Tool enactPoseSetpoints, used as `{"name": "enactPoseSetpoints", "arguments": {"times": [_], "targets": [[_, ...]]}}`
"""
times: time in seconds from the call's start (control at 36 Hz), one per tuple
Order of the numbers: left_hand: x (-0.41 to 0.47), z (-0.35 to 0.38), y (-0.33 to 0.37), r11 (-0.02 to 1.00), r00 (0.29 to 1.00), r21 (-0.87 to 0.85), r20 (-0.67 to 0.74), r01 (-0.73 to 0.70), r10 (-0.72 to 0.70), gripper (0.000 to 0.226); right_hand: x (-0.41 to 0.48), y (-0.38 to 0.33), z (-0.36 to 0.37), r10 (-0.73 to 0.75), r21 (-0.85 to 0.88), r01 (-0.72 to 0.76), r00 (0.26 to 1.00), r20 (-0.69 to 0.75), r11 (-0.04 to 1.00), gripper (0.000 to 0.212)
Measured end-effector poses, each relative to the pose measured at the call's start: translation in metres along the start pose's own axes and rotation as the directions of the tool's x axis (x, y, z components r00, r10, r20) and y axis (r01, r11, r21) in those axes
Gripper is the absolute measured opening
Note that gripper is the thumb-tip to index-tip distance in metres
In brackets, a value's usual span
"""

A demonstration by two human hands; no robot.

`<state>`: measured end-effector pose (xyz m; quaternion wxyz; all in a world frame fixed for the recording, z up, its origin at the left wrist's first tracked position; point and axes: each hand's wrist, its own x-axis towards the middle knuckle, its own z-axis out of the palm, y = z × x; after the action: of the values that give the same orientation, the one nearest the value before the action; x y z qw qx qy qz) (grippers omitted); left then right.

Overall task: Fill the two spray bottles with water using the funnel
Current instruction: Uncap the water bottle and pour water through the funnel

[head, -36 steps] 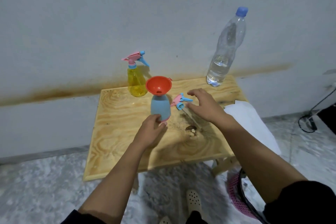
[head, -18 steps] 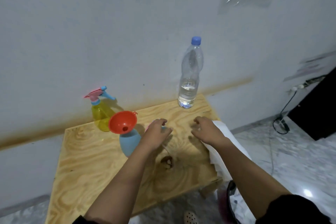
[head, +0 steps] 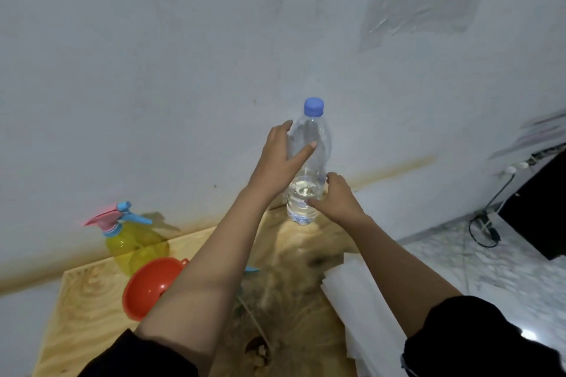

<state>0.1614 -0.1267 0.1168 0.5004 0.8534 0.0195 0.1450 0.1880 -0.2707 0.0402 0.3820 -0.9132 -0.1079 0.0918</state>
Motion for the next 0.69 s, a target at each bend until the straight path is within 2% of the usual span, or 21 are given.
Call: {"name": "enactPoseSetpoints", "arguments": {"times": [0.22,0.36,0.69], "targets": [[0.014,0.017,-0.004,0.999,0.999,0.005,-0.021,-0.034,0.034,0.076,0.025,0.003,0.014,-0.028,0.224,0.043,0.997,-0.067,0.974,0.077],[0.012,0.021,-0.008,1.000,0.998,-0.015,-0.059,-0.027,0.026,0.078,0.025,0.006,0.020,-0.034,0.224,0.072,0.985,-0.166,0.972,0.079],[-0.034,0.016,0.000,0.999,0.996,-0.016,-0.076,-0.048,0.047,0.076,-0.022,0.001,0.028,-0.016,0.226,0.064,0.978,-0.207,0.972,0.068]]}}
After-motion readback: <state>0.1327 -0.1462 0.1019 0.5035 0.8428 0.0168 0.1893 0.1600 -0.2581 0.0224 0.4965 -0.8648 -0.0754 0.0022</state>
